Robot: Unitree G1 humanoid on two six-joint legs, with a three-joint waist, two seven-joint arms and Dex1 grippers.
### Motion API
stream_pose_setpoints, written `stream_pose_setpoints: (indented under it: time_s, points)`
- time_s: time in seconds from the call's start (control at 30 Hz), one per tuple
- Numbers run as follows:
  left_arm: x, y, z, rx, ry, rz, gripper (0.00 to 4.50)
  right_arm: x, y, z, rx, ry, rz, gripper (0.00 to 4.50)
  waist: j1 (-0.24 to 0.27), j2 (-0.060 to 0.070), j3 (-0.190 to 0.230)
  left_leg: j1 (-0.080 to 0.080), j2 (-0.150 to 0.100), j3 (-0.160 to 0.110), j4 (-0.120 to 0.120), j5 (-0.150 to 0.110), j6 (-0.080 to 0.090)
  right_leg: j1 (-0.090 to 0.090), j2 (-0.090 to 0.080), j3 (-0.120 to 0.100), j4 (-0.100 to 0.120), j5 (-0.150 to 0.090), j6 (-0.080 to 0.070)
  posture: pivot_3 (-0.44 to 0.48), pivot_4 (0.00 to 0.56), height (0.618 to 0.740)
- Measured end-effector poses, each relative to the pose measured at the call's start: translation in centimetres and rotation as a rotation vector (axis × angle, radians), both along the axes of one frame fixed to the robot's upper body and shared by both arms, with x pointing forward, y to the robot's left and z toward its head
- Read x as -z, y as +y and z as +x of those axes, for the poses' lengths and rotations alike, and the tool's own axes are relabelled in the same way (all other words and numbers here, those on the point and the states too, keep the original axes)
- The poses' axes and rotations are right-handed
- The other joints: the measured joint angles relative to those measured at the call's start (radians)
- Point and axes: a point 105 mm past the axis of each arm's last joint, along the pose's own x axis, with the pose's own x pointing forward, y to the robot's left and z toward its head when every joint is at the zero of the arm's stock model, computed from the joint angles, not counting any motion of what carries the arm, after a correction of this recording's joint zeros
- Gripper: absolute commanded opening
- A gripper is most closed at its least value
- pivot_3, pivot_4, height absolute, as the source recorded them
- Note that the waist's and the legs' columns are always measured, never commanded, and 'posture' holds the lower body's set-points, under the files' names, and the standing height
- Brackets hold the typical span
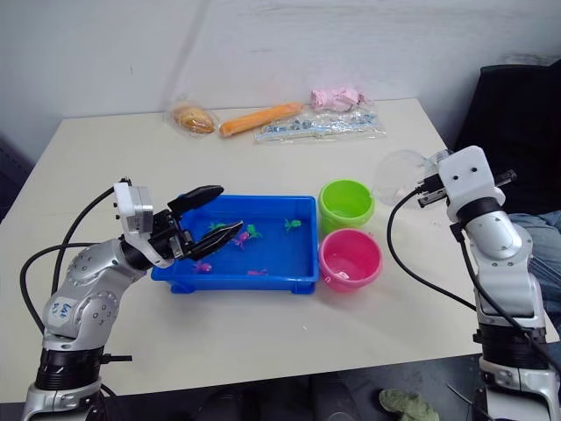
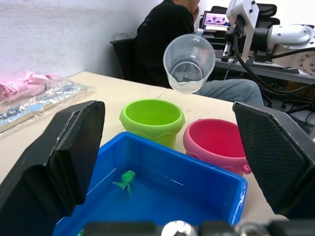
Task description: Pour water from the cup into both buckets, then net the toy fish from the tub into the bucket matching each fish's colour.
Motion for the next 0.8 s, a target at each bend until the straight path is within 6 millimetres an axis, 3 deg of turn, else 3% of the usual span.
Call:
stream_pose_setpoints:
  time_s: [0.27,0.43,0.67,0.8]
  points:
    - [0.3,-0.2,-0.1,0.002,0.018,-0.005,4.50,0.3,2.5,1.8,-0.065,-0.015,-0.183,0.13,0.000,0.000,0.000,0.000,0.000,0.000,0.000,0.000,0.000,0.000,0.000,0.000,0.000,0.000,0.000,0.000,0.150,0.740]
    - [0.4,-0.4,-0.1,0.008,0.022,-0.006,4.50,-0.9,3.1,2.4,-0.067,-0.075,-0.293,0.13,0.000,0.000,0.000,0.000,0.000,0.000,0.000,0.000,0.000,-0.001,0.000,0.000,0.001,0.000,0.000,0.000,0.150,0.740]
    - [0.9,-0.4,-0.4,0.007,0.036,-0.004,4.50,-0.4,3.3,2.6,-0.061,-0.097,-0.379,0.13,-0.001,0.000,0.000,0.000,0.001,0.001,0.001,0.000,0.000,-0.001,0.000,0.000,0.002,0.000,0.000,0.000,0.150,0.740]
    - [0.7,-0.6,-0.6,0.014,0.026,-0.001,4.50,-1.1,3.8,2.6,-0.062,-0.137,-0.420,0.13,-0.001,0.000,0.000,0.000,0.001,0.001,0.001,0.000,0.000,-0.001,0.000,0.000,0.002,0.000,0.000,0.000,0.150,0.740]
